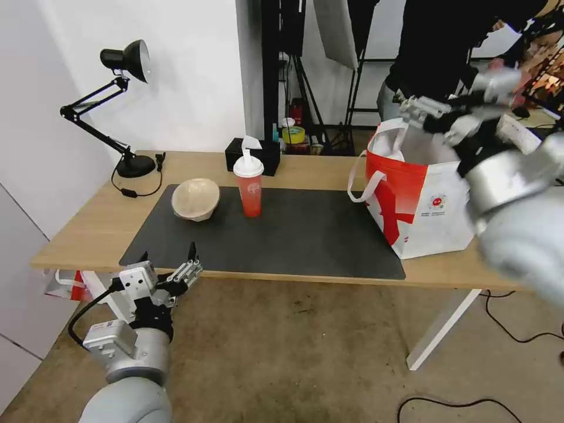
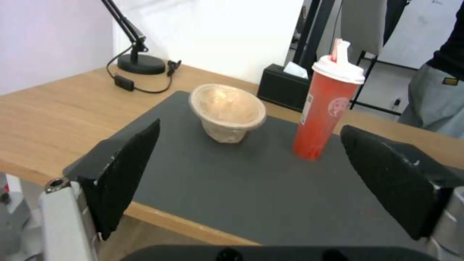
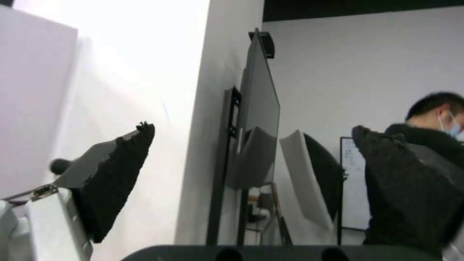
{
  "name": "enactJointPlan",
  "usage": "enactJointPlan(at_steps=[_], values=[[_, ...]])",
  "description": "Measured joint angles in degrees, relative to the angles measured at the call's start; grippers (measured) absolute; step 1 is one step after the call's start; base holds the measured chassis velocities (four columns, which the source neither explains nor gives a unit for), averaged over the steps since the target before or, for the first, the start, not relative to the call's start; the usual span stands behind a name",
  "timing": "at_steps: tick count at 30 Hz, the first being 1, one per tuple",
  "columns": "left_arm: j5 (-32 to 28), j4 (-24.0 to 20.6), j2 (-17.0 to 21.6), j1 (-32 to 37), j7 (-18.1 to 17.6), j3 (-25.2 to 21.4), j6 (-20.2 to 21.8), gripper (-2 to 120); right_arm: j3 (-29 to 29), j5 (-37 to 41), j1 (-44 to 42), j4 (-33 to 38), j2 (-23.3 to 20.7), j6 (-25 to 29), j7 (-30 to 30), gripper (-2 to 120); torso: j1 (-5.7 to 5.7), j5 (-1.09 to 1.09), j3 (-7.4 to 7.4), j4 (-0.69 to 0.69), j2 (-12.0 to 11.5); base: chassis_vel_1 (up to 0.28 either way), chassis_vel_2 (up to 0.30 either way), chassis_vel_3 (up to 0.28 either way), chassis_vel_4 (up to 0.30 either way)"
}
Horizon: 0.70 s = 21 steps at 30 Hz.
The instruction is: Pick up the trash from the table and place it into the takeout bag.
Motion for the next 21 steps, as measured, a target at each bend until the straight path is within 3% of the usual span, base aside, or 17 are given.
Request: enactJointPlan(at_steps=[2,5,21], values=[[-0.1,0.0,0.1,0.1,0.0,-0.1,0.1,100,0.9,-6.1,-8.9,1.7,3.7,1.7,1.2,100,-0.01,0.04,0.00,-0.02,0.0,0.000,0.000,0.000,0.000],[-0.2,-0.1,0.0,0.1,0.0,-0.2,0.4,100,1.0,-11.2,-14.8,1.9,6.5,3.2,1.5,100,-0.01,0.02,0.00,-0.02,0.0,0.000,0.000,0.000,0.000],[0.1,-0.2,-1.1,1.4,0.0,-0.4,0.8,100,0.7,-27.1,-32.2,0.3,16.0,8.1,1.8,100,-0.01,0.02,0.00,-0.01,0.0,0.000,0.000,0.000,0.000]])
